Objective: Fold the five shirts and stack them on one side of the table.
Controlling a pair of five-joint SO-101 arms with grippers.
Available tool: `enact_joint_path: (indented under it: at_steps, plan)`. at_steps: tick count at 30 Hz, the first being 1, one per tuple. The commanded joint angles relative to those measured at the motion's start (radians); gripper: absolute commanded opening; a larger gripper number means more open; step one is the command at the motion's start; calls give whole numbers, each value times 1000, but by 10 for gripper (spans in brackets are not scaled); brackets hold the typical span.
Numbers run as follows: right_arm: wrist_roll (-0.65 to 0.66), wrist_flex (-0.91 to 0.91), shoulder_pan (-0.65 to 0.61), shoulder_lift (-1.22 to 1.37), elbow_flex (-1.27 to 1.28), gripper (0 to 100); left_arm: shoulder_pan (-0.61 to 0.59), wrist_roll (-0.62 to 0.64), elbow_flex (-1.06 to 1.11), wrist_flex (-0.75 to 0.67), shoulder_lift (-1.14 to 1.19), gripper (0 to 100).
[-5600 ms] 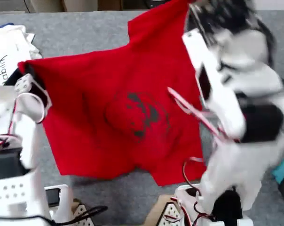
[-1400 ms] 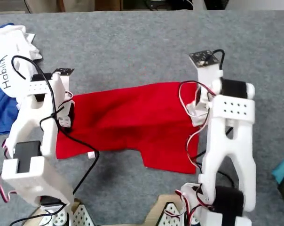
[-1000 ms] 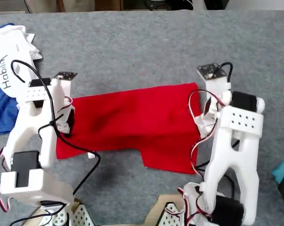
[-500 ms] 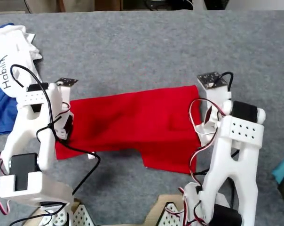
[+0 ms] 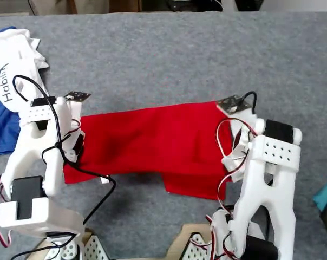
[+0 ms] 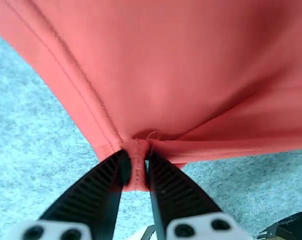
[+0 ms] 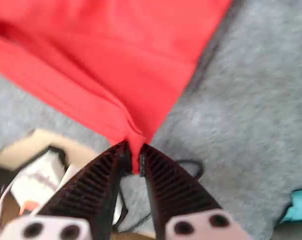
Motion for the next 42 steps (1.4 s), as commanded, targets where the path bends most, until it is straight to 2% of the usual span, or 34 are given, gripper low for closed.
enact_joint_path:
  at_steps: [1, 3, 7, 11, 14, 18, 23, 27, 29, 32, 36, 42]
  plan:
    - [20, 46, -22, -36, -2, 164, -14, -55, -5, 23, -36, 39]
    - [23, 61, -24, -36, -5, 224, -17, -107, -11, 63, -39, 88]
    - [66, 89, -50, -36, -13, 231, -25, -92, -21, 104, -45, 190]
    - [57, 127, -131, -35, -87, 231, -23, -80, -97, 172, -45, 210]
    - [-29, 126, -236, -27, -145, 193, -23, -80, -195, 206, -44, 210]
    - [-170, 25, -398, -25, -180, 12, -25, -80, -307, 229, -44, 210]
    - [-342, -249, -475, -13, -87, 5, -15, -44, -374, 218, -36, 181]
    - [-459, -382, -515, 76, -54, 5, 38, 101, -318, 107, -35, 12]
    - [-506, -448, -513, 151, -61, 5, 72, 169, -261, 40, -35, 39]
    - [-552, -568, -475, 285, -101, 5, 104, 276, -163, -137, -19, 17]
    - [-560, -598, -414, 473, -252, 5, 103, 400, -112, -338, 31, 20]
    - [-552, -597, -328, 757, -501, 5, 103, 440, -114, -477, 163, 20]
